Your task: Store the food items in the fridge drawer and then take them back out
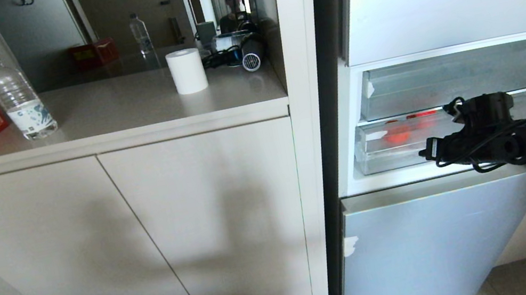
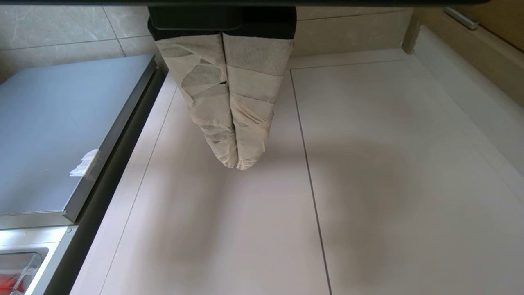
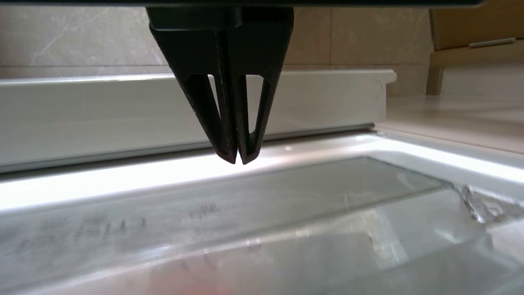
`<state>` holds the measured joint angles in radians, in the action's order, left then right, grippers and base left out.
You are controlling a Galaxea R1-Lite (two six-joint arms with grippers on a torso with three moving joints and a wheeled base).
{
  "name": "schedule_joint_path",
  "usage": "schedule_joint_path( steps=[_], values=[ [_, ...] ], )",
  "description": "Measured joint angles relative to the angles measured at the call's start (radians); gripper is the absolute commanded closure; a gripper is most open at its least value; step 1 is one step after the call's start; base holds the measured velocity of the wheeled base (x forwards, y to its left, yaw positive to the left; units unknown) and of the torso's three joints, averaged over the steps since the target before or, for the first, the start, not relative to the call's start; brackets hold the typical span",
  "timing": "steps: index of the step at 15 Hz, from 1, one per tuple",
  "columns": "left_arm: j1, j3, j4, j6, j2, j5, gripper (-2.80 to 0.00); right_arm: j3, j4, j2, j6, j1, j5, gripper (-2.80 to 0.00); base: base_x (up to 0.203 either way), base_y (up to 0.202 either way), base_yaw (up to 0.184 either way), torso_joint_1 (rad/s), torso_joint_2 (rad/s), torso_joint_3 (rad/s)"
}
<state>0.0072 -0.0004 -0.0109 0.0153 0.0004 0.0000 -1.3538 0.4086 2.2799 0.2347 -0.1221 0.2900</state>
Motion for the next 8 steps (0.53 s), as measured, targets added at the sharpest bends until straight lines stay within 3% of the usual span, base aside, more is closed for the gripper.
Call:
schedule_joint_path(
  steps=[4, 8],
  values=[
    [0.000, 0.000, 0.000, 0.000, 0.000, 0.000, 0.00, -0.012, 0.006, 0.001, -0.002, 0.001, -0.003, 0.00, 0.000, 0.000, 0.000, 0.000, 0.00, 0.000],
    [0.000, 0.000, 0.000, 0.000, 0.000, 0.000, 0.00, -0.125, 0.011, 0.066, 0.003, 0.007, -0.034, 0.00, 0.000, 0.000, 0.000, 0.000, 0.00, 0.000]
  ],
)
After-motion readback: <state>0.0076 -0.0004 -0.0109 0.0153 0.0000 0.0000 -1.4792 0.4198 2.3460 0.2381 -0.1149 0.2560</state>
